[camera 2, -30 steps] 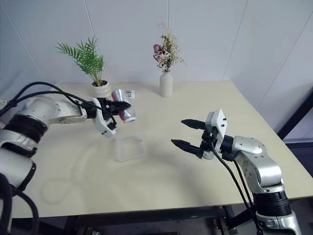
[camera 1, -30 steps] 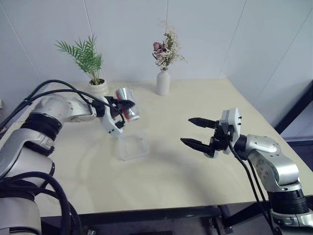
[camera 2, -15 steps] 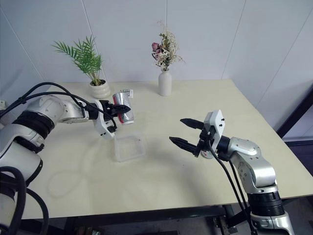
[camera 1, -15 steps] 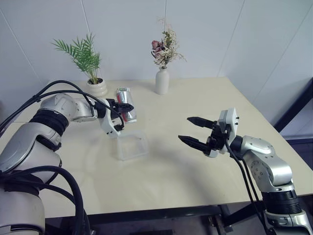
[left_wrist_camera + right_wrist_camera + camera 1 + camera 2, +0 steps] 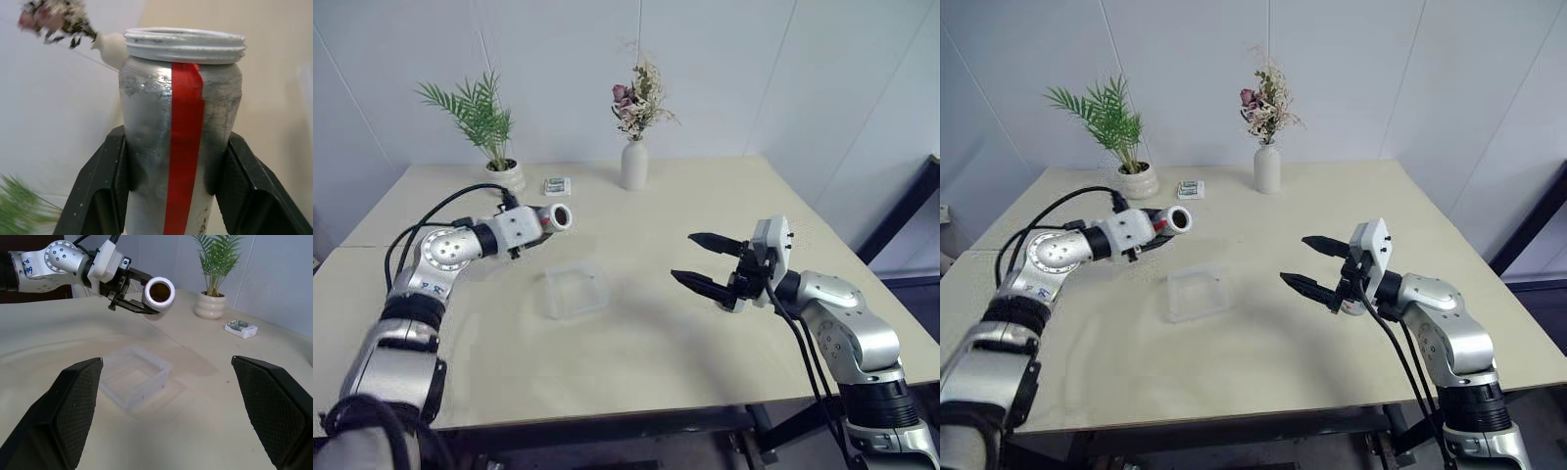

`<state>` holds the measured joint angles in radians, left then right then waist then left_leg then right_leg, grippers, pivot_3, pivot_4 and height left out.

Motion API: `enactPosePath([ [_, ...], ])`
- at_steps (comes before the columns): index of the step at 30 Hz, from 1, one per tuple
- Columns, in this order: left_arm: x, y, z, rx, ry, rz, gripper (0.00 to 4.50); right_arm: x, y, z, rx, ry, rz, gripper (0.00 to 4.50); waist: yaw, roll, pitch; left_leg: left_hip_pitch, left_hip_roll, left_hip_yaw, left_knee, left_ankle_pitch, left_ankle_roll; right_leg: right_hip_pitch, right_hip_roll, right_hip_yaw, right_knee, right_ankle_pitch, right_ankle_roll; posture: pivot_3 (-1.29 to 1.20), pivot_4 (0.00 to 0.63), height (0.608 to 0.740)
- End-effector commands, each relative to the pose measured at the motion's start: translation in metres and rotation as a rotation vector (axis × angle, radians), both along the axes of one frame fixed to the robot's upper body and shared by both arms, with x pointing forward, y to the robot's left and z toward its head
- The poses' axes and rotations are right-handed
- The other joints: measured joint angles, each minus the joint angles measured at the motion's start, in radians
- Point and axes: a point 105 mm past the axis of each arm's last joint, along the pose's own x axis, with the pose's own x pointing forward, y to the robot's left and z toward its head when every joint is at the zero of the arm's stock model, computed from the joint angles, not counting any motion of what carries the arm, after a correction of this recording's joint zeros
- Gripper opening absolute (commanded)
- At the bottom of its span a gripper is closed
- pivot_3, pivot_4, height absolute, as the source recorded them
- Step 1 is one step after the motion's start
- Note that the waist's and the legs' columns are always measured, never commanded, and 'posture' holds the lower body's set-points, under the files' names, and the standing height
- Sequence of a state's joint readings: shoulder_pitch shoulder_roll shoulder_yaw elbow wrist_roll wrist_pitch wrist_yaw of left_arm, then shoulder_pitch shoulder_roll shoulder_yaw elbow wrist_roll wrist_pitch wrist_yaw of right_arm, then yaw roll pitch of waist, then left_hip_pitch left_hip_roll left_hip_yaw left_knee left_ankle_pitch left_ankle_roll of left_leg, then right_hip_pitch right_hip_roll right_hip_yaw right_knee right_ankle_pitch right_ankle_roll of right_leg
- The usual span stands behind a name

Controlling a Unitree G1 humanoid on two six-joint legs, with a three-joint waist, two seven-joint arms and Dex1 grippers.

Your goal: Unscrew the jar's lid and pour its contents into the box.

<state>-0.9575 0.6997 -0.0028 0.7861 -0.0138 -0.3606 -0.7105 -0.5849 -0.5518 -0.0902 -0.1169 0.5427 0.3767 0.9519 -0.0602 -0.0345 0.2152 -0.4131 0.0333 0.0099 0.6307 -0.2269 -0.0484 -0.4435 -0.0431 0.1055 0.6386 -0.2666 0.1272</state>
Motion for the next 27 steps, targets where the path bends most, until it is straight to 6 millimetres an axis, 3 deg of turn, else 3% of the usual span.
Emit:
enactPosePath([
  [1, -0.025, -0.006, 0.031, -0.351, 0.057, -0.121, 1.95, -0.008, -0.003, 0.016, -0.011, -0.06, 0.019, 4.45, 0.001, 0.0, 0.0, 0.0, 0.0, -0.001, 0.002, 0.0, 0.0, 0.0, 0.0, 0.0, 0.002, 0.0, 0.0, 0.0, 0.15, 0.74],
  [5, -0.041, -0.004, 0.027, -0.608, 0.18, -0.134, 1.95, -0.008, -0.006, 0.016, -0.027, -0.064, 0.016, 4.45, 0.001, 0.0, 0.0, 0.002, 0.0, -0.003, 0.005, 0.001, 0.0, 0.002, 0.001, 0.0, 0.008, 0.0, 0.0, 0.0, 0.15, 0.74],
  [10, -0.054, -0.003, 0.014, -0.644, 0.238, -0.091, 1.95, -0.009, -0.007, 0.016, -0.034, -0.064, 0.015, 4.45, -0.011, 0.0, 0.0, 0.014, 0.0, -0.003, 0.005, 0.002, 0.001, 0.017, 0.002, 0.0, 0.0, 0.0, -0.001, 0.0, 0.15, 0.74],
  [17, -0.053, 0.018, -0.005, -0.54, 0.249, 0.119, 1.95, -0.011, -0.008, 0.015, -0.03, -0.061, 0.01, 4.45, -0.024, 0.0, 0.0, 0.013, 0.0, -0.003, 0.004, 0.004, 0.001, 0.017, 0.001, 0.001, -0.004, 0.003, -0.002, 0.0, 0.15, 0.74],
  [22, -0.05, 0.024, -0.007, -0.546, 0.235, 0.151, 1.95, -0.01, -0.006, 0.014, -0.021, -0.058, 0.007, 4.45, -0.023, 0.0, 0.0, 0.012, 0.0, -0.003, 0.0, 0.004, 0.001, 0.016, 0.001, 0.001, -0.007, 0.003, -0.001, 0.0, 0.15, 0.74],
  [25, -0.043, 0.029, -0.006, -0.452, 0.161, 0.218, 1.95, -0.009, -0.005, 0.015, -0.016, -0.062, 0.009, 4.45, -0.023, 0.0, 0.0, 0.01, 0.0, -0.003, 0.0, 0.004, 0.002, 0.016, 0.001, 0.001, -0.012, 0.004, 0.001, 0.0, 0.15, 0.74],
  [27, -0.038, 0.03, -0.005, -0.267, 0.08, 0.28, 1.95, -0.009, -0.004, 0.015, -0.013, -0.064, 0.008, 4.45, -0.022, 0.0, 0.0, 0.01, 0.0, -0.003, -0.001, 0.003, 0.002, 0.016, 0.001, 0.001, -0.012, 0.005, 0.001, 0.0, 0.15, 0.74],
])
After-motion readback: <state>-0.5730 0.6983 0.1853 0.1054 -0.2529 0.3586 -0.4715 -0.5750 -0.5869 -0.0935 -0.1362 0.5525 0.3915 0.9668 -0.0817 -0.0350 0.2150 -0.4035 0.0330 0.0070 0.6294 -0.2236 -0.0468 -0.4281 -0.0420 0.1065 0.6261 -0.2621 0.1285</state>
